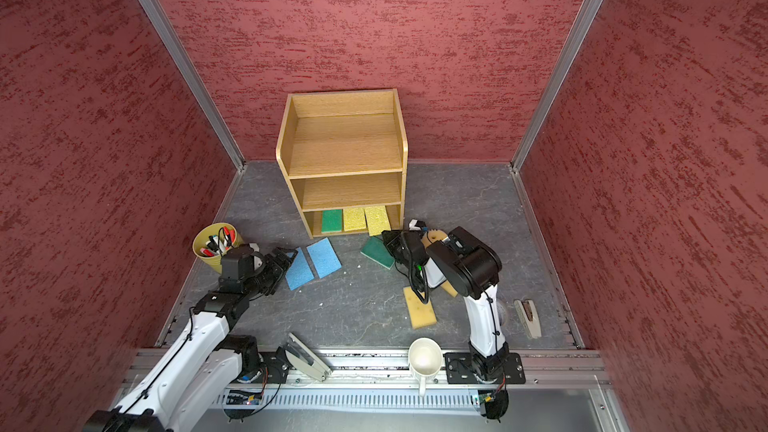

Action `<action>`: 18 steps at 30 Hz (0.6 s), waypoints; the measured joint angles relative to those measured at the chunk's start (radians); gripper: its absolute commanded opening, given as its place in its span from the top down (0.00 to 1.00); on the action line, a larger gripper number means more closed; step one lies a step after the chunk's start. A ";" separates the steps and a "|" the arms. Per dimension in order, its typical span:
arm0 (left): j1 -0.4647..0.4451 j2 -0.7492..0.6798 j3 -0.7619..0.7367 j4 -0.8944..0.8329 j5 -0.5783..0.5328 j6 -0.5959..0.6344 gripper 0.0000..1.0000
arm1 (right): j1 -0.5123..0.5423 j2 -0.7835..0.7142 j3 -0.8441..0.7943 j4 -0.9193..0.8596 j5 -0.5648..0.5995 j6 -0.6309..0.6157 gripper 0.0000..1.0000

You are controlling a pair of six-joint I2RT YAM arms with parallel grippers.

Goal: Place and organize the cleaning sponges onto the shelf

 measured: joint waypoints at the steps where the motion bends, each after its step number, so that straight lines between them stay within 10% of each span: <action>1: 0.000 0.000 0.000 0.000 0.000 0.000 0.11 | 0.000 0.000 -0.002 0.002 0.002 0.003 0.95; 18: -0.006 -0.002 0.000 0.000 -0.003 0.000 0.11 | 0.037 -0.007 -0.030 0.031 0.097 0.082 1.00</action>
